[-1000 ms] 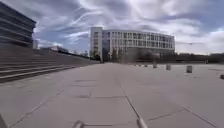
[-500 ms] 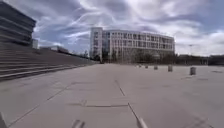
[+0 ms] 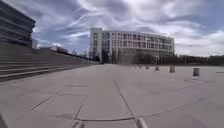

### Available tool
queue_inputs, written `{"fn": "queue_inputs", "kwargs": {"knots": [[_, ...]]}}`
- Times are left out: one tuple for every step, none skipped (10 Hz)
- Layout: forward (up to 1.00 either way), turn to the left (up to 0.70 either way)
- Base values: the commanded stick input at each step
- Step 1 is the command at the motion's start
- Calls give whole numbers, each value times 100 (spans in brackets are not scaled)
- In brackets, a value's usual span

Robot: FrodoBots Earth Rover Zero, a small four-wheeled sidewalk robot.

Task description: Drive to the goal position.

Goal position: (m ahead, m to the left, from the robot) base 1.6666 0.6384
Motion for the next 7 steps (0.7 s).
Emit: {"fn": "queue_inputs", "kwargs": {"knots": [[70,0],[70,0],[70,0],[70,0],[70,0],[70,0],[70,0]]}}
